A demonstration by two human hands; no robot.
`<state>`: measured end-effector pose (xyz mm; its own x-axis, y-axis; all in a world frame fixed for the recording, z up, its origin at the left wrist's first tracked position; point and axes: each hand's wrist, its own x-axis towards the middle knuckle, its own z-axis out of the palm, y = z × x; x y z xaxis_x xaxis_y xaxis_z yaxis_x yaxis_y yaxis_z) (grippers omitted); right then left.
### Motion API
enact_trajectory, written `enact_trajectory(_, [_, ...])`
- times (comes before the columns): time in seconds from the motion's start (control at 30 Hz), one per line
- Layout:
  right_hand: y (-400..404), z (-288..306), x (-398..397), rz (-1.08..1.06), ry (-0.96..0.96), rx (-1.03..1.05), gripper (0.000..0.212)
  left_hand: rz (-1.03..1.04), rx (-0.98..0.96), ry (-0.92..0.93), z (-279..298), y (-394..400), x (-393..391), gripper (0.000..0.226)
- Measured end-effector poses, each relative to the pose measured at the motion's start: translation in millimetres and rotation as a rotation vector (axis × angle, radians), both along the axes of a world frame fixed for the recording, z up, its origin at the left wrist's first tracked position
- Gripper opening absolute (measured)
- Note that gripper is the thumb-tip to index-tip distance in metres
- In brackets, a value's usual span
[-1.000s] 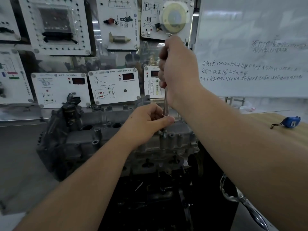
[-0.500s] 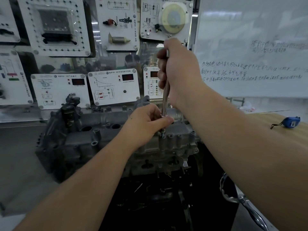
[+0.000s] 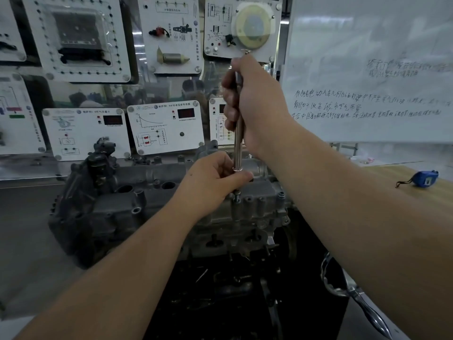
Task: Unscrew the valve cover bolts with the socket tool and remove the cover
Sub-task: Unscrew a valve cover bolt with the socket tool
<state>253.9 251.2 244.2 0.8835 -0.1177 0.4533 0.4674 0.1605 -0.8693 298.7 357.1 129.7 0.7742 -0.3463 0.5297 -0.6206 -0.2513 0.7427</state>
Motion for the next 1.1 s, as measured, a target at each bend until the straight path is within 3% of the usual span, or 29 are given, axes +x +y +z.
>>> enact_trajectory(0.1, [1.1,-2.8,-1.1,0.008,-0.042,0.067,0.033,-0.032,-0.007,0.035,2.2,2.1,0.2,0.035])
enact_trajectory(0.23, [-6.1,0.2,-3.2,0.204,-0.033,0.013,0.045,-0.238,-0.038,0.134,2.6,9.9,2.0,0.009])
enact_trajectory(0.33, [-7.3,2.6,-3.8,0.270,-0.010,-0.044,0.048,-0.228,-0.043,0.094,0.4,11.3,4.2,0.007])
enact_trajectory(0.37, [-5.6,2.5,-4.1,0.261,-0.008,-0.053,0.047,-0.204,-0.044,0.086,-0.1,10.1,4.1,0.003])
enact_trajectory(0.47, [2.9,-0.7,-4.6,0.125,-0.015,-0.034,0.039,-0.117,-0.061,0.034,-1.6,7.0,4.0,0.028])
enact_trajectory(0.63, [10.8,-5.3,-4.5,-0.137,-0.106,-0.022,0.032,-0.088,-0.050,0.055,0.1,3.5,3.2,0.044])
enact_trajectory(0.8, [-4.2,-1.2,-5.4,0.158,-0.049,0.013,0.050,-0.227,-0.022,0.124,1.0,10.6,0.5,0.011])
enact_trajectory(0.9, [-9.2,-1.2,-6.3,0.231,-0.023,0.016,0.046,-0.200,-0.040,0.093,0.2,10.3,1.3,0.011])
enact_trajectory(0.93, [-8.4,-1.9,-6.8,0.212,-0.014,0.052,0.045,-0.173,-0.050,0.084,1.0,7.7,0.2,0.003])
enact_trajectory(1.03, [-2.9,-4.1,-6.6,0.001,0.006,0.099,0.038,-0.080,-0.068,0.043,0.1,0.7,0.0,0.031])
enact_trajectory(1.1, [0.5,-3.3,-6.0,-0.138,-0.003,0.070,0.033,-0.058,-0.060,0.024,-1.0,-0.8,1.4,0.036])
